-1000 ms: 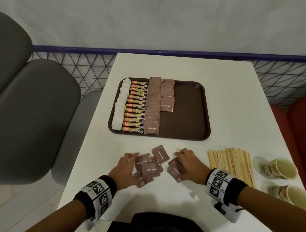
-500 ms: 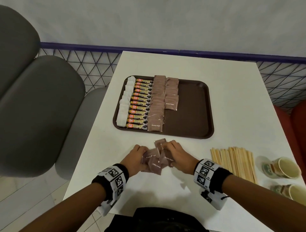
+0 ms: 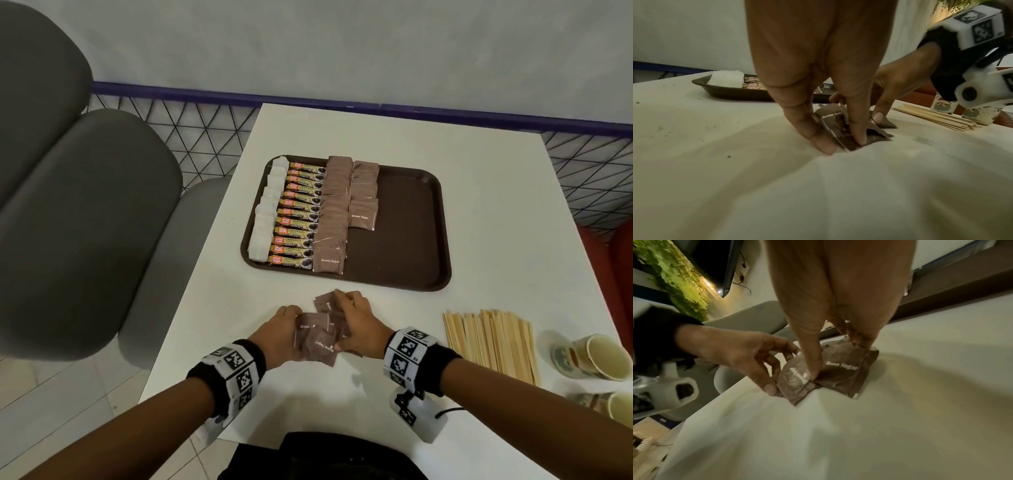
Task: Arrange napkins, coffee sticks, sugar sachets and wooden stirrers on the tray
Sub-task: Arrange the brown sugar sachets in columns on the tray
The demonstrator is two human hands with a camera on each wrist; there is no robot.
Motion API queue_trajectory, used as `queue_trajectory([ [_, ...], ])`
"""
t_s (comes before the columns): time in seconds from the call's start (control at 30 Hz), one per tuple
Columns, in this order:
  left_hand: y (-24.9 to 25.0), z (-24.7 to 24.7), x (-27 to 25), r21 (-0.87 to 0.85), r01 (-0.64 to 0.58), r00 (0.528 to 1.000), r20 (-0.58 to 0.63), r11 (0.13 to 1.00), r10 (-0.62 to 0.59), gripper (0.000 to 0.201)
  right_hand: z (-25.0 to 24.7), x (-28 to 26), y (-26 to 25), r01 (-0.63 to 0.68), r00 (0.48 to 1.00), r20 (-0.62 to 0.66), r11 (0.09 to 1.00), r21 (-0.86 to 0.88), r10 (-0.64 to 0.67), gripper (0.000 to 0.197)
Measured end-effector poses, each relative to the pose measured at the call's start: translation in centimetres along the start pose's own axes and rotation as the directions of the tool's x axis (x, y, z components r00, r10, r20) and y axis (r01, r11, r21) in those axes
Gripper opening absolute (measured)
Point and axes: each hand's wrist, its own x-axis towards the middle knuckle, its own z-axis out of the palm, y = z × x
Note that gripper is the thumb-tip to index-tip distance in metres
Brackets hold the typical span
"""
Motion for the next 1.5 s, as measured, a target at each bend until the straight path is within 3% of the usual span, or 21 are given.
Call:
queue_trajectory([
  [0.13,-0.1,-0.1,0.8,-0.015,0.006,0.998,-0.056,1.0,-0.007,0.058,0.6,0.5,-0.7,0.013,1.0,0.0,0.999,0.033,-0.013,0.083],
  [0.27,0.1,0.1,1.2,-0.018,-0.012,0.995,-0.096,1.0,0.01,0.045,0.4,0.9,-1.1,-0.027,1.0,0.009,0.998,-0.056,0.027,0.081],
  [0.43,0.3,0.0,1.5,-0.059,-0.007,0.993,-0.114,0.998,0.001,0.048,0.8,1.4,-1.7,-0.044,0.999,-0.007,0.989,-0.143,0.043,0.08],
  [0.63,0.9,0.0,1.6,-0.169,-0.012,0.997,-0.081,0.985,-0.002,0.054,1.4,2.1,-2.8,-0.121,0.992,-0.059,0.988,-0.101,0.115,0.093],
  [0.87,-0.1,-1.5,0.7,-0.326,-0.028,1.0,-0.018,0.945,0.023,0.053,1.1,2.1,-3.0,-0.103,0.995,-0.041,0.953,-0.285,0.096,0.073],
  [1.03,-0.8,-2.1,0.4,-0.428,-0.001,1.0,0.0,0.904,0.001,0.05,1.4,1.8,-2.9,-0.042,0.999,0.005,0.989,-0.139,0.043,0.069],
  [1.1,-0.7,-2.3,0.5,-0.451,-0.001,1.0,-0.022,0.892,-0.01,0.044,1.1,2.1,-2.8,-0.044,0.998,0.036,0.992,-0.117,0.048,0.069],
  [1.27,-0.1,-2.6,0.7,-0.487,-0.034,0.986,-0.159,0.873,-0.051,0.035,0.6,2.1,-2.3,0.031,0.999,0.041,0.954,-0.299,-0.02,0.053],
  [1.4,-0.1,-2.8,0.8,-0.484,-0.046,0.982,-0.183,0.874,-0.05,0.037,-0.6,2.0,-1.5,0.017,1.0,0.017,0.995,-0.097,-0.015,0.041],
  [1.5,0.3,-2.8,0.9,-0.535,-0.051,0.979,-0.193,0.843,-0.064,0.038,-2.4,2.4,-0.9,-0.038,0.998,-0.033,0.954,0.298,0.05,0.041],
])
